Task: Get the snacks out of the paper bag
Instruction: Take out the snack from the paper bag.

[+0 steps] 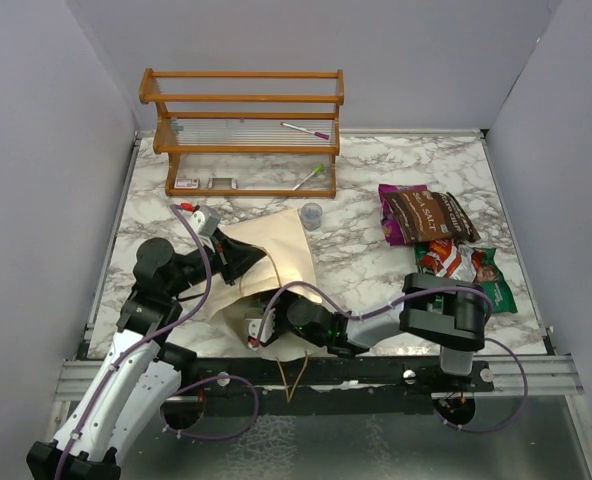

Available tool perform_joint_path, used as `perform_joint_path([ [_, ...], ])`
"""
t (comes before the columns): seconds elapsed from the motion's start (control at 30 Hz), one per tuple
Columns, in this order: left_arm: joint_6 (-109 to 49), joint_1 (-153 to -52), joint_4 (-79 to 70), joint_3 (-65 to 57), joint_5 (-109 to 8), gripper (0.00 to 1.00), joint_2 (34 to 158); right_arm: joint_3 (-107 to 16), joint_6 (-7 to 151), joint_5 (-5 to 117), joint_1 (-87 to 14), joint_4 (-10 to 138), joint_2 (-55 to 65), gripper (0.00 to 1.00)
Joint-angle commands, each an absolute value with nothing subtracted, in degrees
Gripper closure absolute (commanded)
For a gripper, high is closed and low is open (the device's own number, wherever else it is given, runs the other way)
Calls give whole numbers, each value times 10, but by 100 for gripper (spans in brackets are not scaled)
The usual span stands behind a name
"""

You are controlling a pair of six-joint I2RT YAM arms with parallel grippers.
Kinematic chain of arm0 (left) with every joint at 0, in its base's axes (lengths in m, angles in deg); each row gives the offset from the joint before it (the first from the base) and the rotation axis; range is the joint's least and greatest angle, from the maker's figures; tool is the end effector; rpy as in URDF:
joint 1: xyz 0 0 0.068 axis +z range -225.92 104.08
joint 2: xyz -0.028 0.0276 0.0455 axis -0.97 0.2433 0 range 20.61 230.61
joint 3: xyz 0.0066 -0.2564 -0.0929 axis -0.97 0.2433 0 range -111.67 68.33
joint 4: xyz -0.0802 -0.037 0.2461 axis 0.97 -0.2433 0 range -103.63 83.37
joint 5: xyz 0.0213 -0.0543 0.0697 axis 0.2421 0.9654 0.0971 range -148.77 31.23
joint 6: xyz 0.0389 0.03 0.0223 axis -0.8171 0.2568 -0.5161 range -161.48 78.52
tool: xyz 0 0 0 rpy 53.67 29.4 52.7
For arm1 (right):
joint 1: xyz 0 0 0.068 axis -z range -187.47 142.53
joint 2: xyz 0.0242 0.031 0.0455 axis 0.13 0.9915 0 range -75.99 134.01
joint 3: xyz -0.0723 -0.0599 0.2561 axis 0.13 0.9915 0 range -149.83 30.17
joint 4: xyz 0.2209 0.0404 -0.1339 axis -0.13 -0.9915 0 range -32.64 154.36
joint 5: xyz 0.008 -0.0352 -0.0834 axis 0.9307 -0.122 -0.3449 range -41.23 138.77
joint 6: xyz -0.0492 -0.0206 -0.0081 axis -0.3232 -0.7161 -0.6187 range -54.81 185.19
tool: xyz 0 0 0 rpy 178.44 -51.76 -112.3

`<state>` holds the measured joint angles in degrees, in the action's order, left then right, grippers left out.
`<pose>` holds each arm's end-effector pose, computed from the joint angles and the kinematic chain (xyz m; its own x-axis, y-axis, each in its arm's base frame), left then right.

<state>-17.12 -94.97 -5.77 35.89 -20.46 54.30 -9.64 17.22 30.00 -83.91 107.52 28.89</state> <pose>0.1332 -0.0693 0.3138 -0.3531 -0.2205 -0.9092 0.7644 0.4923 -0.4163 0.0921 0.3331 0.1315 0.5732 -0.6232 -0.5320 -0.6343 0.0735 -0.7696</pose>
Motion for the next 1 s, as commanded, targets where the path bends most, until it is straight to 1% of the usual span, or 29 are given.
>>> perform_joint_path([
  [0.0,-182,-945,-56,343,-206,100,540,-110,185,285,-831,1136,314,21],
  [0.17,-181,-944,-55,344,-205,100,548,-121,200,311,-826,1119,315,44],
  [0.43,-184,-942,-59,342,-213,100,549,-132,230,358,-826,1070,298,74],
  [0.57,-185,-942,-61,342,-221,100,546,-131,236,369,-826,1038,280,82],
  [0.77,-189,-941,-66,341,-228,100,543,-111,259,386,-826,1016,221,88],
  [0.97,-189,-940,-68,340,-231,100,549,-91,291,435,-827,969,150,95],
])
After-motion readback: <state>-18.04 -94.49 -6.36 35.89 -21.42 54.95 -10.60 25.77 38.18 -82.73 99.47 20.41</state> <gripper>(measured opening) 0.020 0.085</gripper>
